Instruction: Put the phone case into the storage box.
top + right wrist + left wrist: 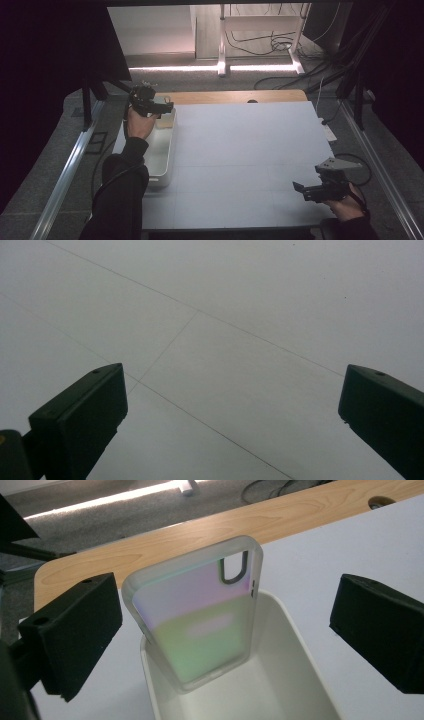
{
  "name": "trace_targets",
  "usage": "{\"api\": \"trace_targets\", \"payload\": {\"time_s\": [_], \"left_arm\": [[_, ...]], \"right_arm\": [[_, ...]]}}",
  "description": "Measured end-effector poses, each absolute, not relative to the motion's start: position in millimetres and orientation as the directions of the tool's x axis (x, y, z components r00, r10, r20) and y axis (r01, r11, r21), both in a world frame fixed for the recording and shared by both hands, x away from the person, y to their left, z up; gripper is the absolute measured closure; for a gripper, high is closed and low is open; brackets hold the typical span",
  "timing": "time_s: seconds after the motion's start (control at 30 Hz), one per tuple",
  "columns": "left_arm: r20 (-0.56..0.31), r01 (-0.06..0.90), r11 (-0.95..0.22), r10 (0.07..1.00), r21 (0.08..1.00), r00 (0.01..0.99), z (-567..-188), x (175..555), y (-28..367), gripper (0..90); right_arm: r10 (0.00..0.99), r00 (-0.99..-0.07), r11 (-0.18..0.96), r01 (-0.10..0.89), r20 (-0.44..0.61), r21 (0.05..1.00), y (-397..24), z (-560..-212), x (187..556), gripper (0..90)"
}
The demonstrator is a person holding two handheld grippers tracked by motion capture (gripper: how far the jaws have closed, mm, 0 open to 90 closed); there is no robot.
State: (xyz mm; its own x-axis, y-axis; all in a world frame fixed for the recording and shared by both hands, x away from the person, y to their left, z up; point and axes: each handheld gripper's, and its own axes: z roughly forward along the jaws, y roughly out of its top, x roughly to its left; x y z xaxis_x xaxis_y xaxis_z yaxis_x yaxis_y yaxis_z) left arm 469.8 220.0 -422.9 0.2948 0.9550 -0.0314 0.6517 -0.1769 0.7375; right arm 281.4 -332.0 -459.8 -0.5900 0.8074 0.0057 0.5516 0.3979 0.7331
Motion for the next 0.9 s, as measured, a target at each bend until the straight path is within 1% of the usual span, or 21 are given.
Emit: {"api": "trace_targets", "payload": {"time_s": [0.1, 0.63, 0.9], "left_arm": [[-0.05, 0.649, -0.168, 0.951, 0.742, 0.304, -422.6, 467.3, 222.4, 0.8], [-0.07, 0.628, -0.172, 0.937, 0.759, 0.342, -425.5, 454.3, 229.2, 0.0], [-0.056, 0.622, -0.209, 0.924, 0.755, 0.379, -426.2, 447.0, 229.1, 0.0]], "right_arm": [[0.806, -0.592, 0.399, 0.551, 0.006, 0.733, -331.8, -459.8, 281.3, 0.0], [0.803, -0.596, 0.406, 0.546, 0.0, 0.733, -331.3, -459.8, 281.1, 0.0], [0.803, -0.596, 0.408, 0.547, -0.003, 0.731, -331.0, -459.6, 280.9, 0.0]]}}
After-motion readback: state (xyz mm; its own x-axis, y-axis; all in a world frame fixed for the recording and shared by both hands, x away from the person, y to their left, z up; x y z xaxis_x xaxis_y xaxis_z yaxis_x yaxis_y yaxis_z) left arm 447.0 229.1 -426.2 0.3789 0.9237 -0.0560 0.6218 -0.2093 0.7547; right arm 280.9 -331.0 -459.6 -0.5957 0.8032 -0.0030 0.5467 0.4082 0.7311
